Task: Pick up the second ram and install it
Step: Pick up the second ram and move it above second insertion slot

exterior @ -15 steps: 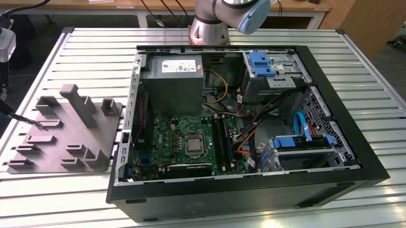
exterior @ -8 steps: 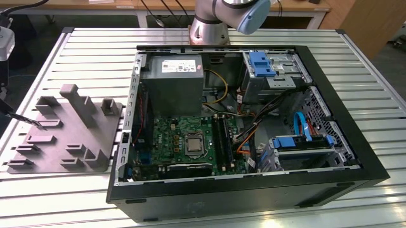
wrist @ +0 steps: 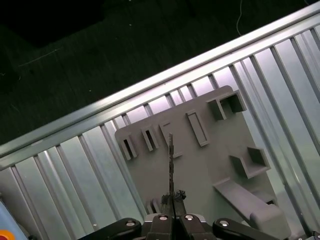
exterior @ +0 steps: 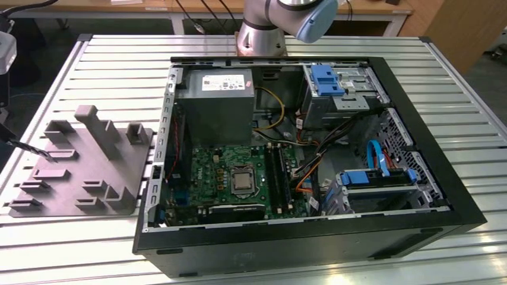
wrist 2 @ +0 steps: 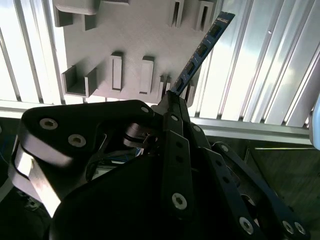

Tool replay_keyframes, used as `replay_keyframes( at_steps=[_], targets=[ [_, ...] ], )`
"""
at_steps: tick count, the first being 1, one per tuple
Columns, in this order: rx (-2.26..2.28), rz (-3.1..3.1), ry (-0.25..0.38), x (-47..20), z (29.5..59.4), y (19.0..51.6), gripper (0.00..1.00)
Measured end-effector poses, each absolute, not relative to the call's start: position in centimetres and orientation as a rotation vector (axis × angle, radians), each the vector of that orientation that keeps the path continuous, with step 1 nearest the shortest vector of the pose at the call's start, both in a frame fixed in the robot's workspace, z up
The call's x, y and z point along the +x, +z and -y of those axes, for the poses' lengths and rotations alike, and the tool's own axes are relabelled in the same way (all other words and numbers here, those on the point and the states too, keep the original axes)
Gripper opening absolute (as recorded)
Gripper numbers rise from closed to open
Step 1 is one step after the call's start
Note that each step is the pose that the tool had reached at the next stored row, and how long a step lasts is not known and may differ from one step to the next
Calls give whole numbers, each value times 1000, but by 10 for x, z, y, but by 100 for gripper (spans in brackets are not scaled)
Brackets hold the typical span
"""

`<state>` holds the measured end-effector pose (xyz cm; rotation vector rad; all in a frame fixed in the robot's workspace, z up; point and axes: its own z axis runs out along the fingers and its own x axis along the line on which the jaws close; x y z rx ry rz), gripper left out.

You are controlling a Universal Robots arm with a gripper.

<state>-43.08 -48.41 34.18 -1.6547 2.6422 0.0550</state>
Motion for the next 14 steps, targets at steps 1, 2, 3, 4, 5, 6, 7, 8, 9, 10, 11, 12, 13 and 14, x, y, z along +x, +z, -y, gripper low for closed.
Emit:
replay_keyframes(
  at_steps=[1,2,3,4,5,6,7,8,9,10,11,12,13,14],
  targets=[
    [-1653,-2643,55,-431,484,342,11],
    [-1652,-2644,55,-431,484,342,11],
    [-1650,-2645,55,-431,484,343,11],
    [-1649,-2646,55,-431,484,343,11],
    [-1647,-2647,55,-431,484,344,11],
    [-1646,-2648,55,-431,484,344,11],
    [-1644,-2649,55,-431,484,344,11],
    [-1643,-2649,55,-431,484,345,11],
    [-1641,-2650,55,-431,484,345,11],
    [-1640,-2651,55,-431,484,345,11],
    [-1638,-2652,55,-431,484,346,11],
    [-1637,-2653,55,-431,484,346,11],
    [-1635,-2654,55,-431,484,347,11],
    [-1634,-2655,55,-431,484,347,11]
  ],
)
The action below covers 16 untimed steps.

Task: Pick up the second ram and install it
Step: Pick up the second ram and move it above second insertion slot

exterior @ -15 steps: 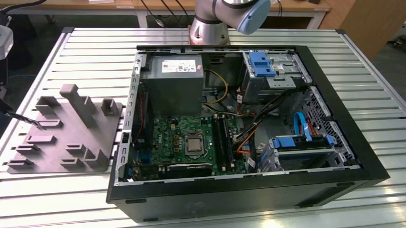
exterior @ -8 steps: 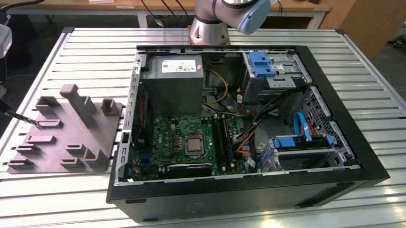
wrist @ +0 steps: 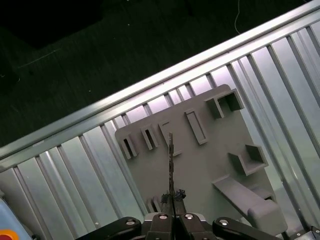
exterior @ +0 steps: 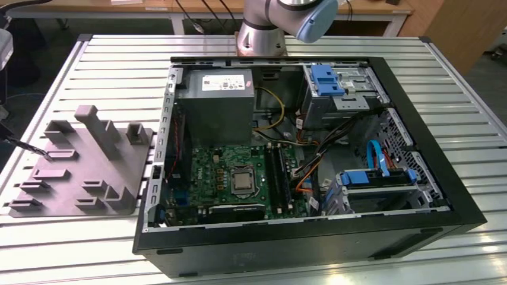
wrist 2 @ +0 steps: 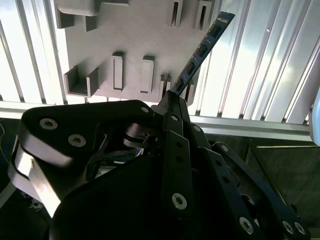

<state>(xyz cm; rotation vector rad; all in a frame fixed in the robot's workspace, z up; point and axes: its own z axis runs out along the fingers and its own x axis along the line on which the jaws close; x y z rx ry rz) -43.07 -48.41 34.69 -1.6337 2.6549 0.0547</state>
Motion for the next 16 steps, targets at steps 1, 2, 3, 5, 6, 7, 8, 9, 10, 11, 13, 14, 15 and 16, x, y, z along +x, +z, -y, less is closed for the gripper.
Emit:
replay_keyframes(
  at_steps=[1,2,3,5,6,7,8,9,10,11,13,14,15,16],
  targets=[
    [-1632,-2656,55,-431,484,347,11],
    [-1631,-2657,55,-431,484,348,11],
    [-1629,-2658,55,-431,484,348,11],
    [-1626,-2659,55,-431,484,349,11],
    [-1625,-2660,55,-431,484,349,11],
    [-1623,-2661,55,-431,484,349,11],
    [-1622,-2662,55,-431,484,350,11],
    [-1620,-2663,55,-431,484,350,11],
    [-1619,-2664,55,-431,484,351,11],
    [-1617,-2665,55,-431,484,351,11],
    [-1614,-2666,54,-431,484,352,11],
    [-1613,-2667,54,-431,484,352,11],
    [-1611,-2668,54,-431,484,352,11],
    [-1610,-2669,54,-431,484,353,11]
  ],
)
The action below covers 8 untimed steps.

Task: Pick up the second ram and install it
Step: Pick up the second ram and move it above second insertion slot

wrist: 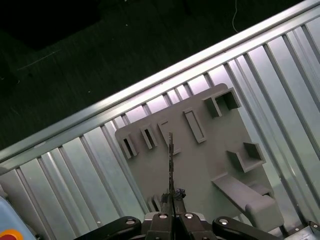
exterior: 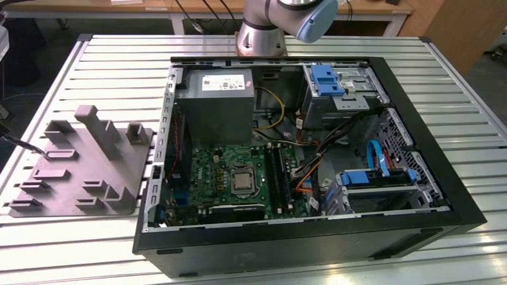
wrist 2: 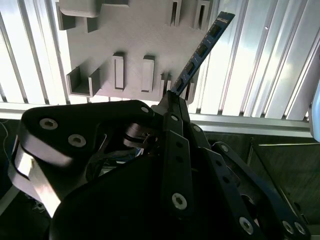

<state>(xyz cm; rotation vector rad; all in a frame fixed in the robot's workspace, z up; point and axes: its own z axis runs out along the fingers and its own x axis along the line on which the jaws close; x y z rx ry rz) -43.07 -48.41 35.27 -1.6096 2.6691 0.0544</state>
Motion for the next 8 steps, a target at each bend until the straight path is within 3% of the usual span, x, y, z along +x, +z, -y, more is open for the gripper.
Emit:
replay_keyframes(
  at_steps=[8],
  targets=[
    [-1598,-2676,54,-431,484,356,11]
  ],
)
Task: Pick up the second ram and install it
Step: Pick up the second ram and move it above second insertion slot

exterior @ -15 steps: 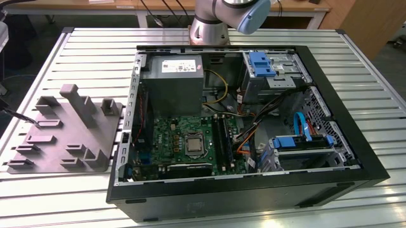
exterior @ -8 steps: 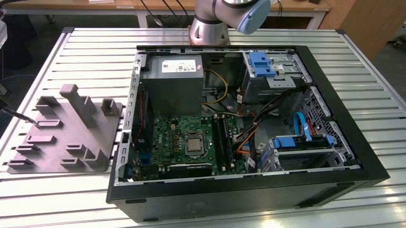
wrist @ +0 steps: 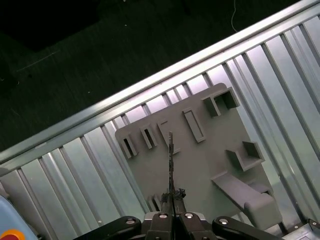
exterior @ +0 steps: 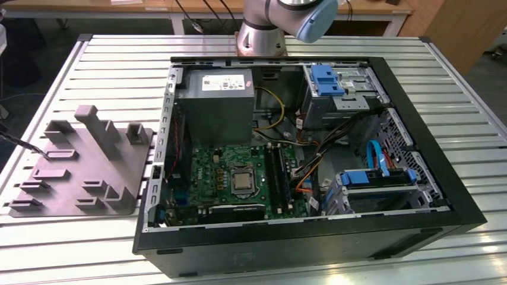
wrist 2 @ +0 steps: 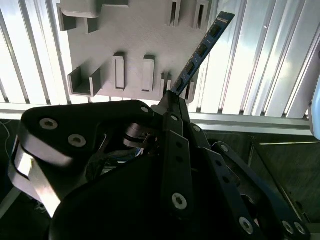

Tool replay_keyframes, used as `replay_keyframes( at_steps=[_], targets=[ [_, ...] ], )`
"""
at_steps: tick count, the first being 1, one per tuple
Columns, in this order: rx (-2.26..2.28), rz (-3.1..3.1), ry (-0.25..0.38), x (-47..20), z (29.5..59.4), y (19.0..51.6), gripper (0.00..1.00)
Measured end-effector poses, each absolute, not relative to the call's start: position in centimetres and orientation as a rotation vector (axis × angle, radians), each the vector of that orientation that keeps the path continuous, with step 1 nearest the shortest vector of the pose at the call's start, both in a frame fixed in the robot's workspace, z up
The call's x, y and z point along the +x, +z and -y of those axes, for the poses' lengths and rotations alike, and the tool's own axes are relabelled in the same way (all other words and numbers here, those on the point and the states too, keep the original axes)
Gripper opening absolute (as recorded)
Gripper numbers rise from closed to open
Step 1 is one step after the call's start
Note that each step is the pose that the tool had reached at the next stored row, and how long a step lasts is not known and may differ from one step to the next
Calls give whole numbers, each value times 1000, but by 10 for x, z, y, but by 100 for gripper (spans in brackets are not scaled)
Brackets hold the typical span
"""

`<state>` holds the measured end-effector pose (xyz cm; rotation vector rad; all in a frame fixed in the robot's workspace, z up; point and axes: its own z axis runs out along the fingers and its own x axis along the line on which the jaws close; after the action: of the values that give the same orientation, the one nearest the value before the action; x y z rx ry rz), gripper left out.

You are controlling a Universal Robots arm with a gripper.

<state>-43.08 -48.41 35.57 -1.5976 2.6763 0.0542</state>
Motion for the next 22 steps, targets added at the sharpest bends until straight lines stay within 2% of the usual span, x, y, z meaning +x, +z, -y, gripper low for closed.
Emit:
replay_keyframes(
  at_steps=[11,13,22],
  targets=[
    [-1581,-2686,54,-431,484,360,11],
    [-1484,-2739,53,-431,484,383,11],
    [-1470,-2747,52,-431,484,386,11]
  ],
)
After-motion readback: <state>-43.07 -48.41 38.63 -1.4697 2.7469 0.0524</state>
